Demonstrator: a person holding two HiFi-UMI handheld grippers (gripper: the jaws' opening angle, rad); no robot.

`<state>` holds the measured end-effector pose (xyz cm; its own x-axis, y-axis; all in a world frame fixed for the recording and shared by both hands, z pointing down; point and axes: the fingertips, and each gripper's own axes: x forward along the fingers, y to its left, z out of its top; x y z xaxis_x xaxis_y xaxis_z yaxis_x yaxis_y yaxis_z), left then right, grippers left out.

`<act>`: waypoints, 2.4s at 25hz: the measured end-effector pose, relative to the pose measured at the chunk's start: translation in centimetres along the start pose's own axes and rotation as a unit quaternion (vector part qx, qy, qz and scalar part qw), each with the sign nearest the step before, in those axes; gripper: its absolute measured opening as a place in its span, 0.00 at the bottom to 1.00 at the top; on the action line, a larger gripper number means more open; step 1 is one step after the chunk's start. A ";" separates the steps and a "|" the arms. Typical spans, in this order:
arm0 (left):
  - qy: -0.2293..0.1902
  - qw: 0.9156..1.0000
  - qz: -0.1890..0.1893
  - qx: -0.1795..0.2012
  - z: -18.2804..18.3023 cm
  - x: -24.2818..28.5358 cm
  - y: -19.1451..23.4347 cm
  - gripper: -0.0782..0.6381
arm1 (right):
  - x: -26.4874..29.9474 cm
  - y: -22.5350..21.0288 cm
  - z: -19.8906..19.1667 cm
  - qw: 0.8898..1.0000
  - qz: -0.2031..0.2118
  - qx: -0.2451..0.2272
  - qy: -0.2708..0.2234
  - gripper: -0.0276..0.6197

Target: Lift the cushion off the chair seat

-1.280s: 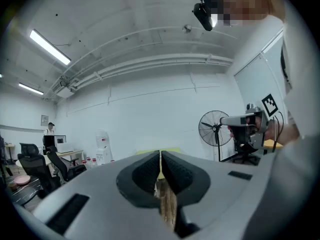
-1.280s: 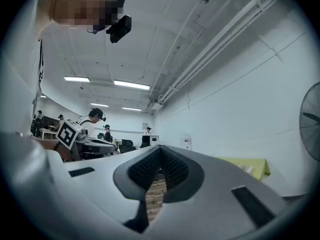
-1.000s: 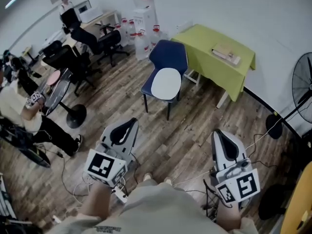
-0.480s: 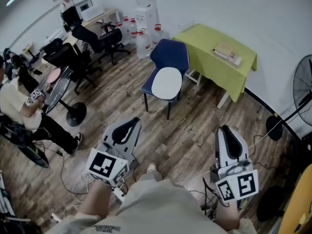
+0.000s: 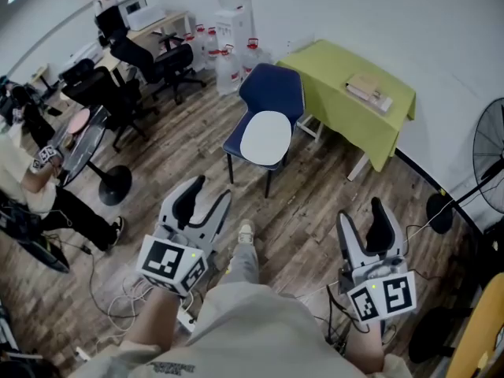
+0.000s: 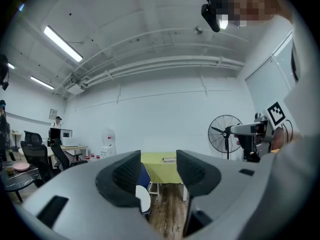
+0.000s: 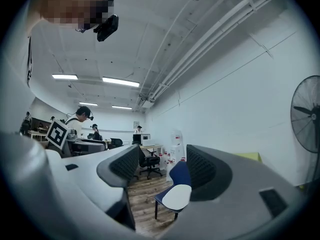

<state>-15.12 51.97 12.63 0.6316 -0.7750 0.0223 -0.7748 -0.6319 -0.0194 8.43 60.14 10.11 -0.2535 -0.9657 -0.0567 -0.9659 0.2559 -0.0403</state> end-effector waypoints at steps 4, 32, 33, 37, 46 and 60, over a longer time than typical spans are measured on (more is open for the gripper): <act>0.003 1.000 -0.002 -0.002 -1.0 3.7 3.5 0.41 | 4.2 -1.3 -1.7 1.000 -0.015 0.003 0.011 0.50; 0.090 0.994 -0.062 -0.029 -6.9 42.7 35.9 0.41 | 53.0 -12.1 -9.8 0.991 -0.053 0.026 0.118 0.50; 0.095 0.993 -0.065 -0.031 -7.5 43.9 36.8 0.41 | 54.4 -12.4 -10.2 0.991 -0.054 0.025 0.124 0.50; 0.113 0.990 -0.070 -0.039 -9.7 48.1 40.2 0.41 | 59.7 -13.5 -12.3 0.987 -0.055 0.019 0.149 0.50; 0.143 0.986 -0.060 -0.052 -13.6 56.2 45.4 0.43 | 68.5 -18.6 -16.6 0.980 -0.060 0.041 0.186 0.50; 0.194 0.978 -0.038 -0.065 -18.2 65.4 44.8 0.46 | 75.6 -27.9 -21.2 0.974 -0.024 0.065 0.215 0.50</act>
<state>-9.08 -26.98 31.37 0.6478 -0.6499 0.3974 -0.7394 -0.6619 0.1229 15.11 -20.96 28.08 -0.2337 -0.8990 0.3704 -0.9694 0.1859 -0.1603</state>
